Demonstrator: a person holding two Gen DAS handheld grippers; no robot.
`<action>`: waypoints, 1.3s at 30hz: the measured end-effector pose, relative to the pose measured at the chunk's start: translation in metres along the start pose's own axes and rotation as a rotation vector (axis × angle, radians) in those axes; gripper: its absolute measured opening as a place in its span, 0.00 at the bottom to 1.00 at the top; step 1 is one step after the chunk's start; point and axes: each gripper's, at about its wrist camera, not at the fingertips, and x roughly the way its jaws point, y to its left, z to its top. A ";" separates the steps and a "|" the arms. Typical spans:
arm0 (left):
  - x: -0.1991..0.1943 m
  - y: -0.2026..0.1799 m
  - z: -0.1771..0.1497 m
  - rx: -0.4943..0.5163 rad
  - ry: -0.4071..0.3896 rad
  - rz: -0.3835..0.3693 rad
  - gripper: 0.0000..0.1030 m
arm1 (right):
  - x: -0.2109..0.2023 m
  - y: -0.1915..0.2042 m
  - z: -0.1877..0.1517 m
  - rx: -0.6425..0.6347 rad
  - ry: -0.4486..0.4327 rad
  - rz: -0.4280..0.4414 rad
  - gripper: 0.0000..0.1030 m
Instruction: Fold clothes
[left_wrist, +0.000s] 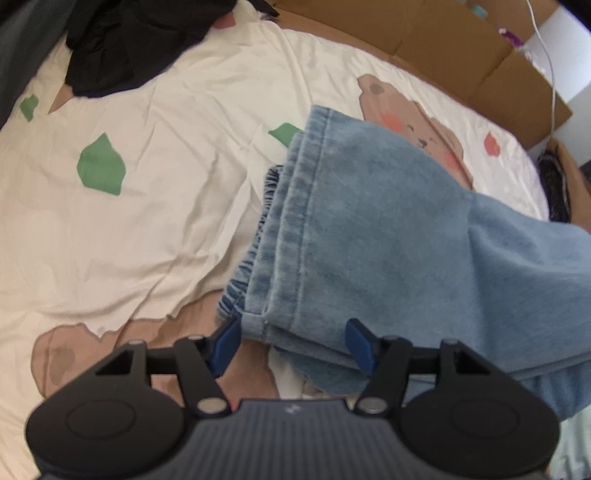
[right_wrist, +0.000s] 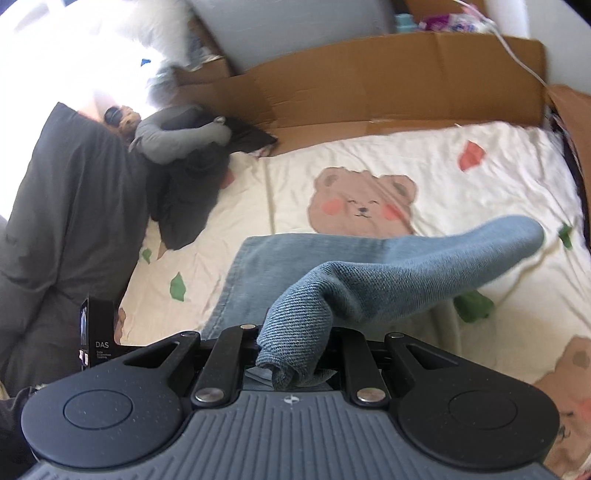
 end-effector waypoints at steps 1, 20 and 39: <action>-0.001 0.003 -0.001 -0.008 -0.003 -0.008 0.63 | 0.003 0.006 0.001 -0.015 0.001 -0.002 0.14; -0.049 0.069 0.021 -0.128 -0.120 -0.104 0.63 | 0.135 0.123 -0.016 -0.304 0.152 -0.117 0.15; -0.073 0.093 0.064 -0.148 -0.187 -0.087 0.63 | 0.211 0.169 -0.079 -0.482 0.285 -0.007 0.77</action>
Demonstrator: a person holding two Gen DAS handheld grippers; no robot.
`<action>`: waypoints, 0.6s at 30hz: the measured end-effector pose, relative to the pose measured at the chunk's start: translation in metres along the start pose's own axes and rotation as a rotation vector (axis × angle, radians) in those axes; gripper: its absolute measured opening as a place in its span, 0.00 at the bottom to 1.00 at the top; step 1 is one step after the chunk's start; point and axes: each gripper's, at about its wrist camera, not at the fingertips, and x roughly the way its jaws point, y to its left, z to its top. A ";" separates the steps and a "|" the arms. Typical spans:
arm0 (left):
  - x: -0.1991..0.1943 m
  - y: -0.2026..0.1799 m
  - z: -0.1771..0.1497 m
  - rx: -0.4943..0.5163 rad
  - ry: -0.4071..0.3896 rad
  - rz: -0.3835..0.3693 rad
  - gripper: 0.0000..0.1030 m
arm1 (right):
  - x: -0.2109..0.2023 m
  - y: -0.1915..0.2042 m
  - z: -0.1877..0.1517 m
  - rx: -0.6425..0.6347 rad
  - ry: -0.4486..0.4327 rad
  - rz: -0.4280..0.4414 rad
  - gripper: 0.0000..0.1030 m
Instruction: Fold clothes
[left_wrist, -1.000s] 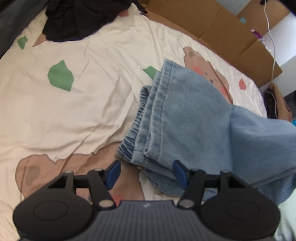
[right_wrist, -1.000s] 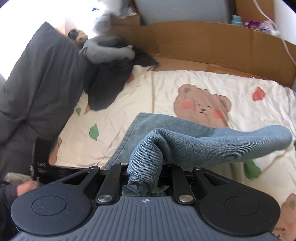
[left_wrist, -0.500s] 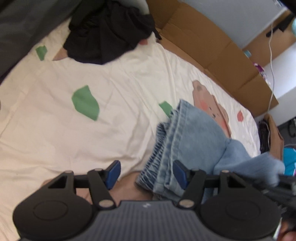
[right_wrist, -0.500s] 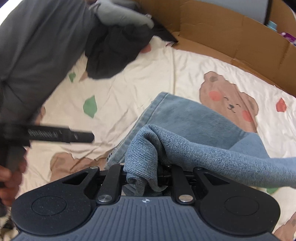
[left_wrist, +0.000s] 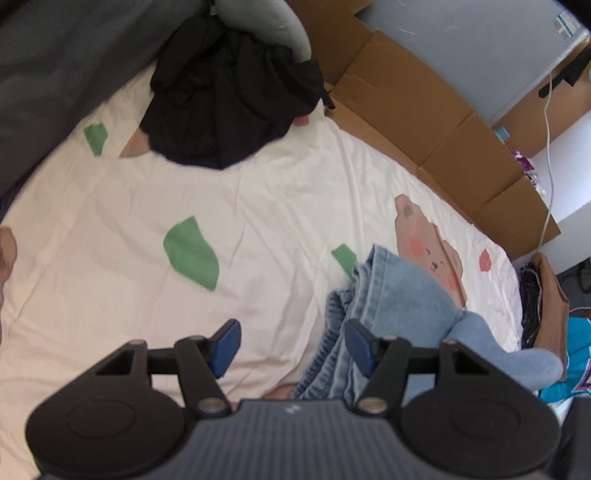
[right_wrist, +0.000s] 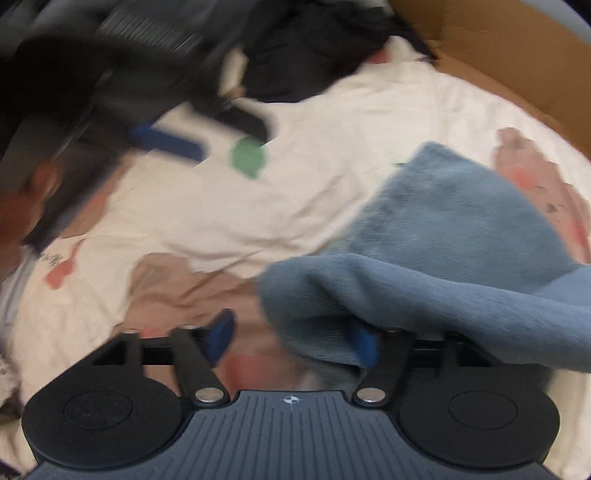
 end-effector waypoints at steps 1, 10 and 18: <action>-0.001 -0.003 0.003 0.011 -0.002 0.002 0.63 | 0.000 0.002 -0.002 -0.014 -0.010 -0.003 0.77; -0.006 -0.075 0.037 0.197 0.040 -0.094 0.63 | -0.005 -0.002 -0.015 -0.035 -0.080 0.022 0.78; 0.020 -0.191 0.052 0.535 0.238 -0.210 0.64 | 0.000 -0.001 -0.018 -0.032 -0.092 0.026 0.84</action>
